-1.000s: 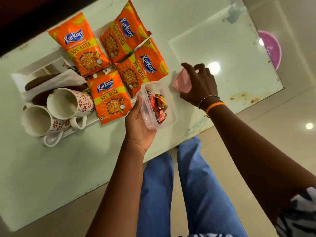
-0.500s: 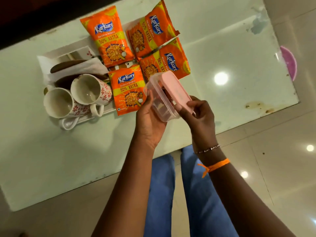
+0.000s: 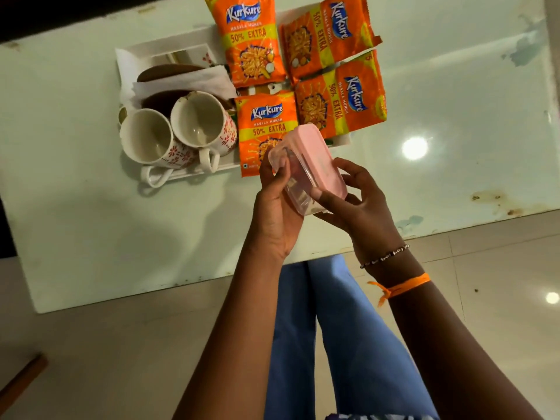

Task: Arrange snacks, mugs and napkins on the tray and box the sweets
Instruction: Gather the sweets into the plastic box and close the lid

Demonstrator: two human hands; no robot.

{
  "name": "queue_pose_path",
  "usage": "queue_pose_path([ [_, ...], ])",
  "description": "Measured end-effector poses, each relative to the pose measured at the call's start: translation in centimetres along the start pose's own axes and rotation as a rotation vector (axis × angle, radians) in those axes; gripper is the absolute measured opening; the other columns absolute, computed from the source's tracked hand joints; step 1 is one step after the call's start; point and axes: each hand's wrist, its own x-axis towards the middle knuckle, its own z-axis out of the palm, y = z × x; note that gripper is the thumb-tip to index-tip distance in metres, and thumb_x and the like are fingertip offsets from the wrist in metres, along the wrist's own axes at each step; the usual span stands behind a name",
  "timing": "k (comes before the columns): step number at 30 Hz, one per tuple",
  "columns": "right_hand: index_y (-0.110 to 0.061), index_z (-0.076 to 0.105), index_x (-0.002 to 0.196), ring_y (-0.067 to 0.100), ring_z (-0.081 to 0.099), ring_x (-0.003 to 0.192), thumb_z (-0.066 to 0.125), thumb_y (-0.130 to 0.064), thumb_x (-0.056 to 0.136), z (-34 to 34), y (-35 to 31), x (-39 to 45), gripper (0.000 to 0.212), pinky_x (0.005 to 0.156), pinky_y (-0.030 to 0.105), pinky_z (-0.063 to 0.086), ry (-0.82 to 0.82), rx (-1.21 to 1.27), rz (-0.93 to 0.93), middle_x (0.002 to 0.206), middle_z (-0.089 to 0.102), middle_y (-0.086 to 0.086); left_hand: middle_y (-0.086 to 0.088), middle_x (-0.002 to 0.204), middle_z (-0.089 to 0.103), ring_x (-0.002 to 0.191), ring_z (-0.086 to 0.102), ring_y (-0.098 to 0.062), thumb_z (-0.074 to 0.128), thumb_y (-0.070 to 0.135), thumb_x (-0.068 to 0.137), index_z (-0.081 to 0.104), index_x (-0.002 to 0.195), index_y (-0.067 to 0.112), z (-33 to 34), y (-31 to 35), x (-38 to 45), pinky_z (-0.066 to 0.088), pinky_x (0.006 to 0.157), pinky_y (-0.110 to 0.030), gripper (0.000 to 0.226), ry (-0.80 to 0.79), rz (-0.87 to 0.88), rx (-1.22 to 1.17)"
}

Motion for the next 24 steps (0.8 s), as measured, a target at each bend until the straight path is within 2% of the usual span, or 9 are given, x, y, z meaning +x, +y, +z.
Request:
queue_pose_path([
  [3, -0.028, 0.047, 0.12, 0.029, 0.056, 0.112, 0.076, -0.017, 0.07, -0.9, -0.6, 0.4, 0.059, 0.073, 0.035, 0.061, -0.078, -0.021, 0.031, 0.13, 0.044, 0.012, -0.019, 0.145, 0.036, 0.132, 0.039, -0.037, 0.039, 0.026, 0.094, 0.025, 0.143, 0.02, 0.1, 0.0, 0.0, 0.042, 0.101, -0.052, 0.051, 0.019, 0.001, 0.006],
  [7, -0.03, 0.044, 0.125, 0.027, 0.059, 0.105, 0.074, -0.017, 0.071, -1.7, -2.1, 0.9, 0.064, 0.079, 0.043, 0.059, -0.183, -0.098, 0.053, 0.127, 0.044, 0.011, -0.018, 0.147, 0.035, 0.133, 0.037, -0.035, 0.044, 0.029, 0.087, 0.024, 0.143, 0.02, 0.8, 0.4, 0.1, 0.033, 0.108, -0.059, 0.061, 0.056, -0.003, 0.047],
  [10, -0.04, 0.043, 0.12, 0.03, 0.057, 0.107, 0.076, -0.018, 0.07, -2.1, -2.9, 1.3, 0.063, 0.078, 0.044, 0.059, -0.221, -0.185, -0.009, 0.127, 0.041, 0.012, -0.016, 0.144, 0.039, 0.131, 0.041, -0.033, 0.045, 0.031, 0.087, 0.025, 0.143, 0.019, 1.3, 1.2, 0.2, 0.037, 0.106, -0.056, 0.061, 0.039, -0.027, 0.094],
  [12, -0.045, 0.043, 0.117, 0.028, 0.053, 0.11, 0.079, -0.024, 0.066, -2.4, -3.1, 1.6, 0.066, 0.084, 0.045, 0.057, -0.17, -0.331, -0.112, 0.123, 0.042, 0.01, -0.013, 0.134, 0.048, 0.121, 0.05, -0.028, 0.038, 0.034, 0.092, 0.031, 0.141, 0.016, 1.6, 2.1, 0.0, 0.049, 0.096, -0.045, 0.052, -0.002, -0.019, 0.154],
  [14, -0.045, 0.042, 0.119, 0.024, 0.048, 0.11, 0.08, -0.029, 0.062, -2.8, -3.6, 1.6, 0.07, 0.087, 0.044, 0.055, -0.113, -0.542, -0.241, 0.113, 0.04, 0.004, -0.01, 0.126, 0.054, 0.112, 0.055, -0.026, 0.03, 0.045, 0.093, 0.041, 0.136, 0.015, 1.4, 3.3, -0.1, 0.052, 0.085, -0.038, 0.054, 0.012, -0.028, 0.172],
  [17, -0.034, 0.042, 0.128, 0.014, 0.036, 0.109, 0.081, -0.028, 0.061, -2.4, -4.5, 1.4, 0.077, 0.085, 0.035, 0.055, -0.149, -0.768, -0.436, 0.117, 0.034, 0.004, -0.005, 0.121, 0.062, 0.111, 0.059, -0.028, 0.024, 0.058, 0.091, 0.053, 0.125, 0.023, 0.6, 5.8, 0.1, 0.05, 0.09, -0.048, 0.057, 0.131, -0.038, 0.295],
  [20, -0.028, 0.042, 0.132, 0.018, 0.036, 0.118, 0.081, -0.025, 0.062, -0.4, -4.7, 1.2, 0.08, 0.091, 0.039, 0.053, -0.215, -0.906, -0.552, 0.134, 0.031, 0.011, -0.003, 0.111, 0.067, 0.104, 0.063, -0.024, 0.037, 0.066, 0.084, 0.06, 0.097, 0.034, 0.3, 7.4, -0.3, 0.053, 0.088, -0.047, 0.042, 0.156, -0.08, 0.551],
  [22, -0.027, 0.038, 0.134, 0.022, 0.037, 0.123, 0.081, -0.032, 0.062, 1.3, -4.6, 1.3, 0.084, 0.095, 0.041, 0.051, -0.251, -0.882, -0.581, 0.135, 0.03, 0.01, 0.0, 0.102, 0.068, 0.097, 0.064, -0.02, 0.043, 0.06, 0.085, 0.057, 0.086, 0.035, -0.1, 8.3, -0.6, 0.055, 0.083, -0.042, 0.029, 0.212, -0.045, 0.635],
  [24, -0.032, 0.029, 0.133, 0.02, 0.038, 0.127, 0.073, -0.047, 0.062, 3.5, -4.4, 1.3, 0.085, 0.096, 0.034, 0.05, -0.266, -0.633, -0.524, 0.135, 0.03, -0.001, 0.007, 0.093, 0.067, 0.089, 0.065, -0.012, 0.044, 0.055, 0.087, 0.058, 0.088, 0.035, -1.3, 9.1, -0.8, 0.056, 0.075, -0.035, 0.024, 0.281, 0.02, 0.595],
])
